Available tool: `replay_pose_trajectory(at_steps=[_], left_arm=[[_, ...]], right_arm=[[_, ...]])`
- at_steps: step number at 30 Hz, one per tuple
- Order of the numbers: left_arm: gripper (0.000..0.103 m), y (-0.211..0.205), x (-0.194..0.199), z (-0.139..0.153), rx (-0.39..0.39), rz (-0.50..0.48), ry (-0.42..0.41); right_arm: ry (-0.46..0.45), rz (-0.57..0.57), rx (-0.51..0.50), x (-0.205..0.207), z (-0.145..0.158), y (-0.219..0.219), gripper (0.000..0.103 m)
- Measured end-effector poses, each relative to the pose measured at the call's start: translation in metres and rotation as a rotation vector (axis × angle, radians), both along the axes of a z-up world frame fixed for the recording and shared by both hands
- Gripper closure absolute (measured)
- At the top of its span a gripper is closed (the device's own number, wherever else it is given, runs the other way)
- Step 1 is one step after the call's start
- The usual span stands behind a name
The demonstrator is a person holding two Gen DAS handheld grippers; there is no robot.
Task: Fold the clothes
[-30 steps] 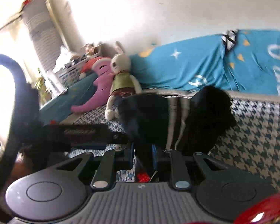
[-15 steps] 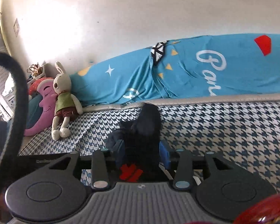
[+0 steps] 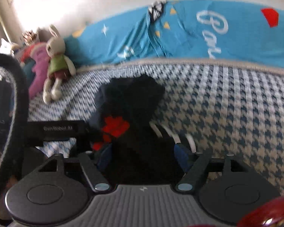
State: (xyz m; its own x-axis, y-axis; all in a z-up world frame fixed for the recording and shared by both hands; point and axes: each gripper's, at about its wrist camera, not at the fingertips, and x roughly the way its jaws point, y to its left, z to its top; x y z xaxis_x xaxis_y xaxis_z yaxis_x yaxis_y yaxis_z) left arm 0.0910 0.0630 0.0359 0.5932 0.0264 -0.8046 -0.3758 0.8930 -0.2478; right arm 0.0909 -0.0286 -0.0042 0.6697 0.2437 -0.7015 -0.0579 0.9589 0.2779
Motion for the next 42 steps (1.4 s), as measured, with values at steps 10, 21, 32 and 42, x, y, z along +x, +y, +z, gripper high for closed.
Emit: replay_pose_trajectory(at_steps=[10, 21, 32, 42], left_arm=[[0.0, -0.003, 0.001, -0.015, 0.052, 0.026, 0.08], [0.0, 0.002, -0.003, -0.002, 0.057, 0.097, 0.027], [0.0, -0.012, -0.005, 0.01, 0.029, 0.051, -0.027], [0.0, -0.001, -0.008, 0.016, -0.004, 0.098, -0.045]], right_arm=[[0.046, -0.018, 0.035, 0.012, -0.024, 0.007, 0.067], [-0.279, -0.406, -0.072, -0.001, 0.04, -0.041, 0.091], [-0.278, -0.527, -0.028, -0.009, 0.047, -0.063, 0.059], [-0.202, -0.205, 0.087, -0.002, 0.04, -0.026, 0.058]])
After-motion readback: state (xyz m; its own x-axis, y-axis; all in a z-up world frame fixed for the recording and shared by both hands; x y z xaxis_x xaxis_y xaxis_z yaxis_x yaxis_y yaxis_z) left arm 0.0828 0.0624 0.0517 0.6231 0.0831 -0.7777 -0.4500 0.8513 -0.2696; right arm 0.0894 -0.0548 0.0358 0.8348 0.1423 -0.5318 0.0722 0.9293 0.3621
